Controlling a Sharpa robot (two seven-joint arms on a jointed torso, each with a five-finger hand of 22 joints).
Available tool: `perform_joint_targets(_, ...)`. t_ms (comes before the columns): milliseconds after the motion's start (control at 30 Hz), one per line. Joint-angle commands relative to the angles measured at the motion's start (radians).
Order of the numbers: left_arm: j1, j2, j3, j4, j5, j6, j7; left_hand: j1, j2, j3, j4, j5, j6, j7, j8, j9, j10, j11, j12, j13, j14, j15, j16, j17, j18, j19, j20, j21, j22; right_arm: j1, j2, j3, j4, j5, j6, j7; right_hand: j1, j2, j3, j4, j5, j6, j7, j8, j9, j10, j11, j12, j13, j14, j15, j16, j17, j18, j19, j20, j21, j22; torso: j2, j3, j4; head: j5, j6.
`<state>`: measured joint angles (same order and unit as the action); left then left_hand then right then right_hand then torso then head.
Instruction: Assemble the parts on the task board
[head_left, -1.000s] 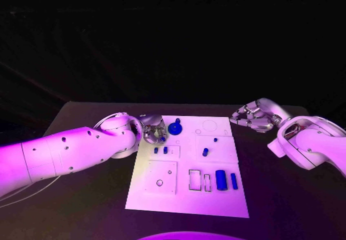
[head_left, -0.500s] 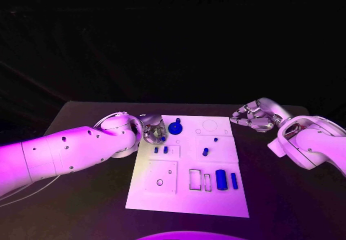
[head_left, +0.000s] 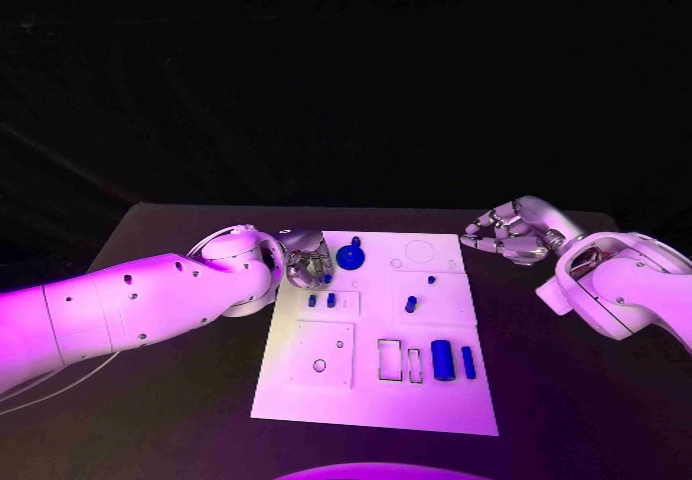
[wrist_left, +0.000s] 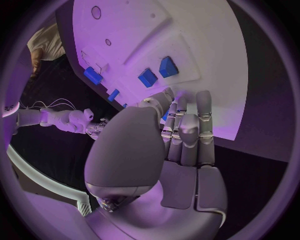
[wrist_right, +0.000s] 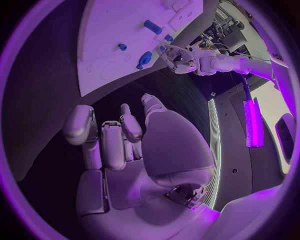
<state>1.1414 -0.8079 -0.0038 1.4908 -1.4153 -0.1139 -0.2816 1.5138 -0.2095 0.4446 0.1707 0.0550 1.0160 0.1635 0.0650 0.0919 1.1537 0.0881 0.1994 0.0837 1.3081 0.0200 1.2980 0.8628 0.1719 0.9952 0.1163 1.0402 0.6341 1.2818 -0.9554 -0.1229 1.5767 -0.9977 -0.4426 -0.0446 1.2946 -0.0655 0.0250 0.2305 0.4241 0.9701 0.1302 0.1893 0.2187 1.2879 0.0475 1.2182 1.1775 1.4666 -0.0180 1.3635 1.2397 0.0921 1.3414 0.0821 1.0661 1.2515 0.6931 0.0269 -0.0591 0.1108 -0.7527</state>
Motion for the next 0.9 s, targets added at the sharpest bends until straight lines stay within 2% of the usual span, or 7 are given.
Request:
perform_joint_targets(33,0.000,-0.001,0.000,-0.002,-0.009,0.018,-0.010,-0.006,-0.009,0.004,0.000,0.003,-0.015,0.002,-0.004,-0.006,-0.002,0.009,-0.007,0.002,-0.010,0.004,-0.007,-0.009,0.013,-0.005,0.002,-0.004,-0.002,0.000,-0.002,0.000,0.002,-0.004,0.001,0.003,0.008,-0.006,-0.002,0.002,0.006,-0.008,0.001,0.003,0.001,-0.027,0.000,-0.027,-0.027,0.031,-0.008,-0.008,-0.008,0.016,-0.010,0.000,-0.011,-0.005,0.001,0.0002,0.0001,-0.001,-0.001)
perform_joint_targets(167,0.000,-0.004,0.000,-0.003,-0.016,0.019,-0.016,-0.013,-0.022,-0.003,0.000,0.003,-0.039,0.009,-0.004,-0.016,-0.014,0.017,-0.014,0.001,-0.026,0.011,-0.016,-0.035,0.012,-0.010,0.007,-0.008,-0.004,0.000,-0.003,0.000,0.002,-0.006,0.004,-0.001,0.009,-0.007,-0.003,0.003,0.006,-0.010,0.002,0.004,0.001,-0.051,0.000,-0.058,-0.059,0.027,-0.007,-0.018,-0.020,0.019,-0.019,0.000,-0.031,-0.017,0.000,-0.0005,0.0004,-0.003,0.000)
perform_joint_targets(400,0.000,-0.013,0.000,-0.002,-0.022,0.008,-0.015,-0.012,-0.019,-0.002,0.000,0.004,-0.031,0.012,0.004,-0.018,-0.022,0.020,-0.016,0.002,-0.034,0.013,-0.018,-0.045,0.013,-0.013,0.009,-0.010,-0.005,0.000,-0.004,0.000,0.001,-0.016,0.012,-0.007,0.026,-0.007,0.002,0.004,0.004,-0.017,0.002,0.011,0.003,-0.178,0.000,-0.249,-0.252,0.017,-0.008,-0.057,-0.062,0.029,-0.041,0.001,-0.092,-0.049,0.000,-0.0011,0.0001,-0.003,0.002)
perform_joint_targets(567,0.001,-0.035,0.002,0.006,0.001,-0.033,0.022,-0.014,-0.019,-0.001,-0.001,0.003,0.004,0.001,0.023,-0.015,-0.039,0.018,-0.019,0.002,-0.088,0.013,-0.060,-0.143,0.013,-0.023,0.011,-0.018,-0.008,0.000,-0.001,0.000,-0.004,-0.093,0.051,-0.025,0.113,-0.010,0.056,-0.034,-0.066,-0.006,0.002,0.017,0.003,-0.254,-0.003,-0.488,-0.465,0.014,-0.011,-0.083,-0.084,0.034,-0.050,-0.004,-0.132,-0.068,-0.001,-0.0011,0.0005,-0.004,0.004)
perform_joint_targets(733,0.010,-0.073,0.008,0.011,0.165,-0.110,0.106,-0.021,-0.017,-0.004,0.000,0.003,0.011,-0.002,0.029,-0.020,-0.061,0.019,-0.015,0.002,-0.201,0.014,-0.173,-0.340,0.013,-0.050,0.012,-0.050,-0.025,-0.003,0.004,0.000,0.000,-0.216,0.107,-0.040,0.176,-0.029,0.130,-0.056,-0.130,0.021,0.007,0.001,-0.006,-0.241,0.001,-0.679,-0.626,0.029,-0.008,-0.063,-0.053,0.025,-0.021,-0.004,-0.092,-0.037,-0.002,-0.0007,-0.0003,-0.013,0.009)
perform_joint_targets(833,0.017,-0.094,0.010,0.010,0.330,-0.151,0.163,-0.027,-0.012,-0.006,0.005,0.003,0.014,0.003,0.031,-0.023,-0.070,0.023,-0.007,0.003,-0.229,0.017,-0.229,-0.379,0.013,-0.069,0.016,-0.086,-0.046,-0.005,0.008,0.000,0.006,-0.296,0.129,-0.050,0.192,-0.056,0.181,-0.066,-0.145,0.040,0.009,-0.020,-0.017,-0.201,0.009,-0.797,-0.735,0.033,0.007,-0.053,-0.041,0.023,-0.010,-0.002,-0.072,-0.017,-0.002,-0.0003,-0.0009,-0.034,0.012)
perform_joint_targets(900,0.023,-0.109,0.011,0.010,0.492,-0.180,0.220,-0.027,-0.004,-0.007,0.004,0.003,0.020,0.006,0.035,-0.022,-0.066,0.025,0.003,0.005,-0.235,0.018,-0.258,-0.397,0.013,-0.073,0.016,-0.106,-0.058,-0.009,0.013,0.000,0.015,-0.373,0.145,-0.060,0.197,-0.064,0.205,-0.072,-0.142,0.054,0.009,-0.026,-0.020,-0.202,0.014,-0.846,-0.777,0.035,-0.001,-0.045,-0.031,0.018,-0.004,0.004,-0.056,-0.004,-0.002,-0.0004,-0.0006,-0.046,0.015)
